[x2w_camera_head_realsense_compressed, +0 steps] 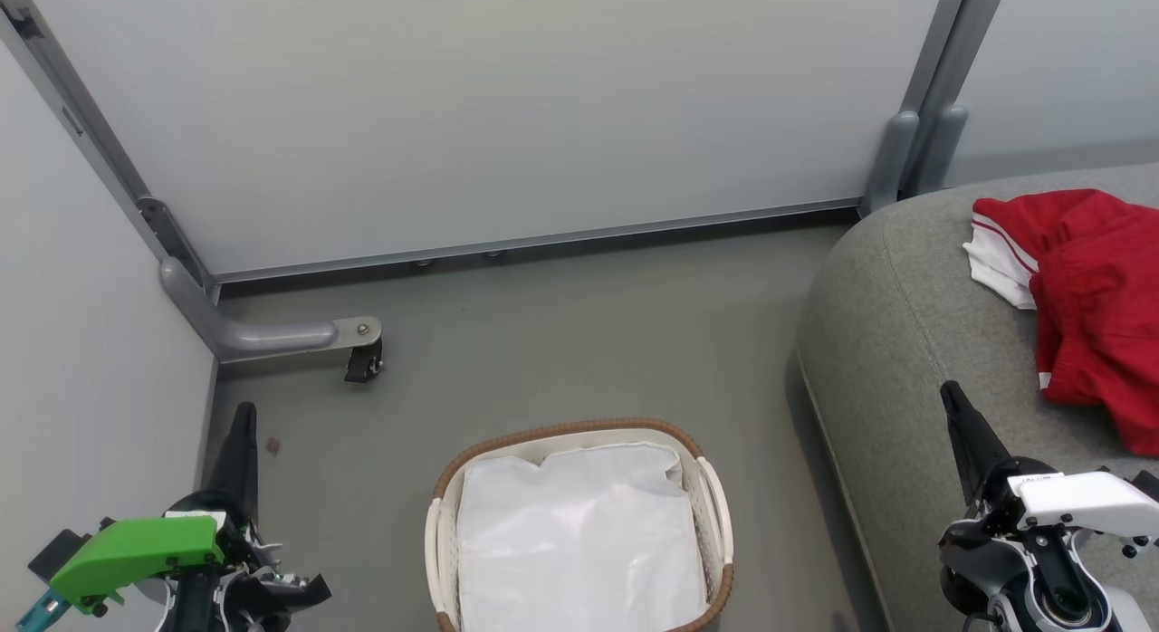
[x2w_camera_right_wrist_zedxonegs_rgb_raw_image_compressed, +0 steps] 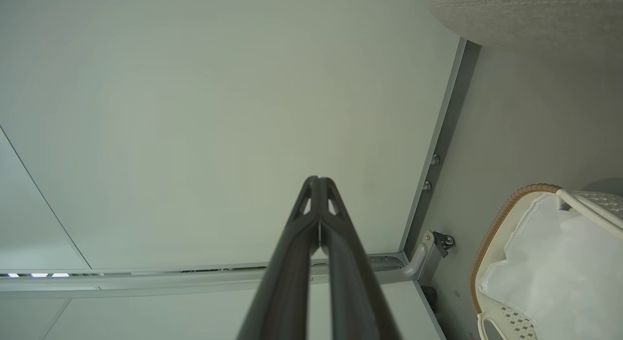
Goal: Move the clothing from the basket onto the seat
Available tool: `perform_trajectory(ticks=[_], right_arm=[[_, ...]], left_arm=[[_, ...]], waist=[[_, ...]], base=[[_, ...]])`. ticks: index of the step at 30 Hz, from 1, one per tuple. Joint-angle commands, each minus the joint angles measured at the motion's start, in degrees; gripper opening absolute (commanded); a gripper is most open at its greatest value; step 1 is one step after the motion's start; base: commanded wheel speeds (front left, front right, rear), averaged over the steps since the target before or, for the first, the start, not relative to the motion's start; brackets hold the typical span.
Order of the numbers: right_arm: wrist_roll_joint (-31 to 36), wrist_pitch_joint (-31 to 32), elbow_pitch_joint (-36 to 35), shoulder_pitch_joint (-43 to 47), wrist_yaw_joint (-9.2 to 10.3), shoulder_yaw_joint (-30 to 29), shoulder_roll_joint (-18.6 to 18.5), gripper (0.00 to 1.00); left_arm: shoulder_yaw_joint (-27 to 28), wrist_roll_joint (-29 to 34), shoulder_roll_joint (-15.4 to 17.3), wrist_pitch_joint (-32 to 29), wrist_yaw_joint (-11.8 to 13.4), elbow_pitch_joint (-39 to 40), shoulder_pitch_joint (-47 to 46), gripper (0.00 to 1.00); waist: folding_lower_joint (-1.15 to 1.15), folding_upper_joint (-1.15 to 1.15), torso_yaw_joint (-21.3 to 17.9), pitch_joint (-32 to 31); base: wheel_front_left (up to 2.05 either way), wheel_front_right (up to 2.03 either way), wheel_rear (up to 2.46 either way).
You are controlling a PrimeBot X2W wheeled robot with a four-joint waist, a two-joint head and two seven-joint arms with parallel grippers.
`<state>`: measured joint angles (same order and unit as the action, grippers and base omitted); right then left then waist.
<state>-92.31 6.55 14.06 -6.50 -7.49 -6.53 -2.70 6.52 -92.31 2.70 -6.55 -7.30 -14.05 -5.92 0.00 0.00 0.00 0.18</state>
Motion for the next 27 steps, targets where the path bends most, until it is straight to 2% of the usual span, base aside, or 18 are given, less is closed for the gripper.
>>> perform_trajectory(ticks=[1, 27], right_arm=[[-0.19, 0.18, -0.20, 0.58, 0.00, -0.11, -0.34, 0.00], [-0.20, 0.17, -0.20, 0.58, 0.00, -0.11, -0.34, 0.00]], left_arm=[[0.13, -0.19, 0.33, -0.19, -0.36, 0.10, -0.61, 0.00], [0.12, -0.19, 0.34, -0.18, -0.36, 0.11, -0.61, 0.00]], waist=[[0.00, 0.00, 0.00, 0.00], [0.00, 0.00, 0.00, 0.00]], base=[[0.00, 0.00, 0.00], [0.00, 0.00, 0.00]])
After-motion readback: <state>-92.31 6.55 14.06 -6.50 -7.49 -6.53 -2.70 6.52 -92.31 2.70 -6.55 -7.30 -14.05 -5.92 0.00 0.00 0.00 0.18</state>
